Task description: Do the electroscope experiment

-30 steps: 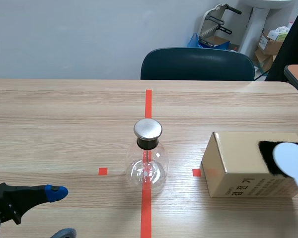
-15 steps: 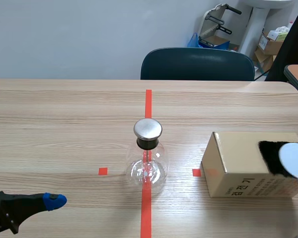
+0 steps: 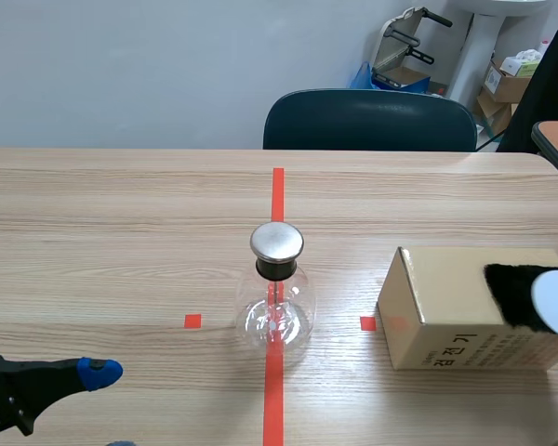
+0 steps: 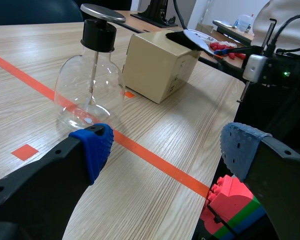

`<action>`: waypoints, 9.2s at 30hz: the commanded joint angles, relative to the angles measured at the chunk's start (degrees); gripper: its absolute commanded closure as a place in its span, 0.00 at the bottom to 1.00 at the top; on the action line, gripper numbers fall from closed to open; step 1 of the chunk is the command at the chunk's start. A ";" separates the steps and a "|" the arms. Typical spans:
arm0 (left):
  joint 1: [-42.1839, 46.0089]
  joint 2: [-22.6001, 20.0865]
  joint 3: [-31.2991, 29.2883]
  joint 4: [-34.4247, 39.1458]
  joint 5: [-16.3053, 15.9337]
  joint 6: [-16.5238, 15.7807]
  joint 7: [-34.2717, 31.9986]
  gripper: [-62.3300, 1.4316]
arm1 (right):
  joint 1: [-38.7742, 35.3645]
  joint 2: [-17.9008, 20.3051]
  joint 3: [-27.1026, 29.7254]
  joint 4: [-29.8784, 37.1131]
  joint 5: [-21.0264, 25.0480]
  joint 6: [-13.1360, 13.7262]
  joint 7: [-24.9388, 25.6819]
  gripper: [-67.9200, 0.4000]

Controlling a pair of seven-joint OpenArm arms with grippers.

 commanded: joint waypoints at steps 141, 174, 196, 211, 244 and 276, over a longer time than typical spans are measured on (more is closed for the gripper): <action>-18.91 26.67 -0.22 -20.02 -10.67 19.04 19.56 0.93 | 9.57 8.28 -34.12 30.08 -22.14 3.23 -46.86 0.97; -18.91 26.64 -0.22 -20.04 -10.67 20.06 19.15 0.93 | 15.43 8.09 -43.91 16.15 -23.85 3.21 -49.35 0.97; -18.91 26.62 -0.22 -20.04 -10.67 21.16 19.12 0.93 | 15.41 8.22 -43.80 16.17 -23.85 2.80 -50.27 0.97; -18.88 26.62 -0.22 -20.04 -6.93 21.09 20.22 0.93 | 15.41 8.22 -43.80 16.17 -23.85 2.80 -50.25 0.97; -18.88 26.62 -0.22 -20.04 -4.59 19.39 20.28 0.93 | 15.41 8.22 -43.80 16.17 -23.85 2.80 -50.25 0.97; -18.88 26.62 -0.22 -20.04 -4.59 19.39 20.68 0.93 | 15.41 8.22 -43.80 16.17 -23.85 2.80 -50.23 0.97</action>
